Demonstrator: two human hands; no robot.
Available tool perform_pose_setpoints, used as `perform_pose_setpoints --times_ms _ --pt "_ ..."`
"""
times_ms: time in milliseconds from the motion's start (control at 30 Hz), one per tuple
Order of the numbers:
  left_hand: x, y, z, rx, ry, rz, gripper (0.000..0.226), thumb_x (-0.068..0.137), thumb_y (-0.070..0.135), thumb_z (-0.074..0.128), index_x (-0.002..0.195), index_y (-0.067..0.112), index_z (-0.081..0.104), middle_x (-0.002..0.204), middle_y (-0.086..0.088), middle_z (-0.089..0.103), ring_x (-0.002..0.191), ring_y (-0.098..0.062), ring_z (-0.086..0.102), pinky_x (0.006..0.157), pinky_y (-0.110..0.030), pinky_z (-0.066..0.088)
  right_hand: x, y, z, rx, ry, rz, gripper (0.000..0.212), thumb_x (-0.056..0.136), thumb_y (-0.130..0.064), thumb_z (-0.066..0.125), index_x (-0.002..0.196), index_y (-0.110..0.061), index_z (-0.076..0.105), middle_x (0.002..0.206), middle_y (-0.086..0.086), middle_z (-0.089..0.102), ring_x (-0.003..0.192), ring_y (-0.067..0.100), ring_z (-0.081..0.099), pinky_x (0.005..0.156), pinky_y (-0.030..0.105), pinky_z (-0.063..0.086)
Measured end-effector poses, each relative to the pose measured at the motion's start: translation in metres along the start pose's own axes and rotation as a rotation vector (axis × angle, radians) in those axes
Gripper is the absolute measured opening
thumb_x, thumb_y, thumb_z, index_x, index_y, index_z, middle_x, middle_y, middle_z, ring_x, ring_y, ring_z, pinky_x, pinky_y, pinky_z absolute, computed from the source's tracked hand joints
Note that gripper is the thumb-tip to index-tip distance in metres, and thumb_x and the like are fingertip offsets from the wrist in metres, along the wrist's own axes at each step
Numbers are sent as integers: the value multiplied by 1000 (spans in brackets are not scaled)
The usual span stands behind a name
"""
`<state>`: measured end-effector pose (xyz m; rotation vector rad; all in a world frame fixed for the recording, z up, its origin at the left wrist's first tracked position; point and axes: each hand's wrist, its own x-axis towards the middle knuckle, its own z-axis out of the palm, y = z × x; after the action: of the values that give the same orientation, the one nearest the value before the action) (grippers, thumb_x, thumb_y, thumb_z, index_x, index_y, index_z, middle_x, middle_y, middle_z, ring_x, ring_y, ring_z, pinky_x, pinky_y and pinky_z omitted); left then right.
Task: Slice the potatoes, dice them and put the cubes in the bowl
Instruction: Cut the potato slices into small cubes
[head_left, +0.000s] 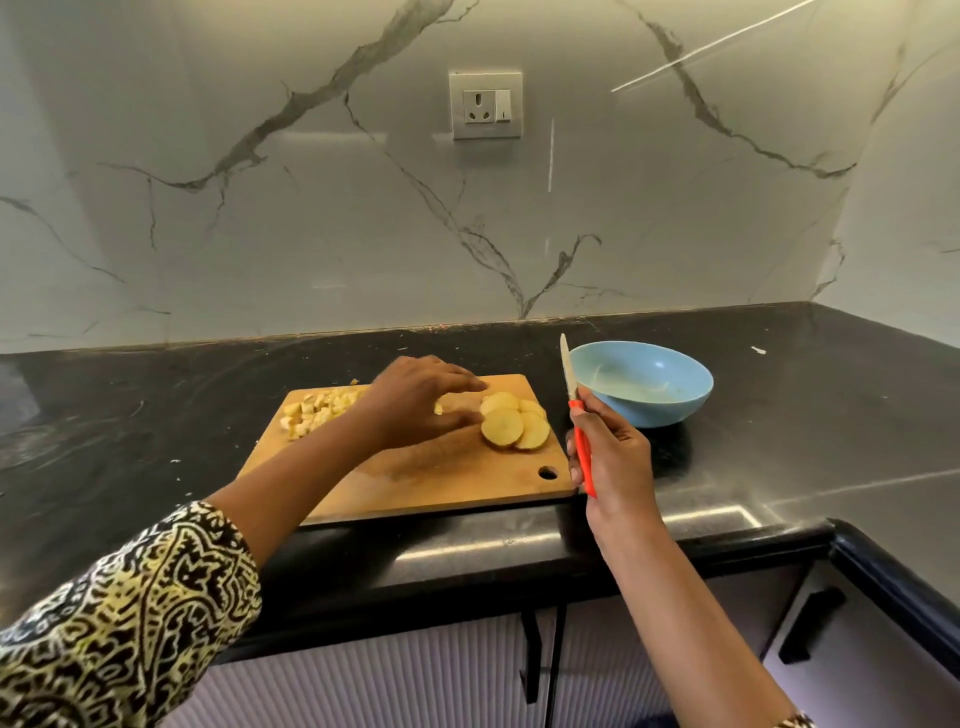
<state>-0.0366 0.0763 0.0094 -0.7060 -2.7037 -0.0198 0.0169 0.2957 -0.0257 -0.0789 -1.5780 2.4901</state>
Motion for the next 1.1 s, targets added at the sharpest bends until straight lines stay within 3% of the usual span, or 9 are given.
perform_pose_setpoints --times_ms 100,233,333,600,667,767,967,1100 --pt "14 26 13 -20 -126 -13 67 83 67 51 141 35 39 140 7 49 124 -13 48 100 -33 41 -2 0 -1 7 -8 9 21 89 -12 65 108 -17 71 57 2 54 44 8 44 34 18 35" --pt "23 33 27 -187 -123 -74 62 80 57 64 135 30 50 131 5 53 108 -11 53 87 -22 44 -3 0 1 -20 -18 12 23 89 -15 66 111 -19 70 65 3 56 46 7 47 35 18 35" --pt "24 32 26 -284 -114 -100 62 77 54 69 131 27 54 125 4 56 100 -9 53 85 -23 47 -4 -1 2 -30 -19 11 21 89 -15 65 108 -22 70 66 4 55 48 8 47 36 18 36" --pt "-7 19 -15 -494 159 -190 51 75 35 77 123 26 60 113 9 53 97 -7 52 75 -14 44 -4 0 1 -21 -14 -22 21 89 -13 65 106 -23 71 62 4 54 47 8 46 35 18 36" --pt "-28 9 -23 -536 160 -204 49 75 31 78 121 30 60 114 11 52 96 -7 53 73 -15 46 -4 1 1 -23 -14 -31 20 89 -14 65 105 -25 71 60 4 53 45 7 45 35 18 36" --pt "-61 0 -23 -558 23 -197 48 76 31 76 120 36 58 119 15 54 101 -6 54 80 -18 50 -2 3 1 -59 -10 -35 24 91 -14 63 111 -24 70 60 2 53 46 7 44 37 18 36" --pt "-90 2 -6 -488 -137 -224 48 82 39 68 127 37 51 129 24 45 112 3 47 85 -5 40 -5 8 3 -185 -50 -65 34 94 -18 60 128 -24 61 59 -1 48 47 5 41 41 18 38" --pt "-83 2 -3 -434 -141 -219 49 85 44 63 131 32 52 139 15 48 121 -3 46 99 -17 37 -8 11 7 -285 -64 -94 41 94 -15 58 134 -24 55 63 2 48 48 6 40 42 19 39"
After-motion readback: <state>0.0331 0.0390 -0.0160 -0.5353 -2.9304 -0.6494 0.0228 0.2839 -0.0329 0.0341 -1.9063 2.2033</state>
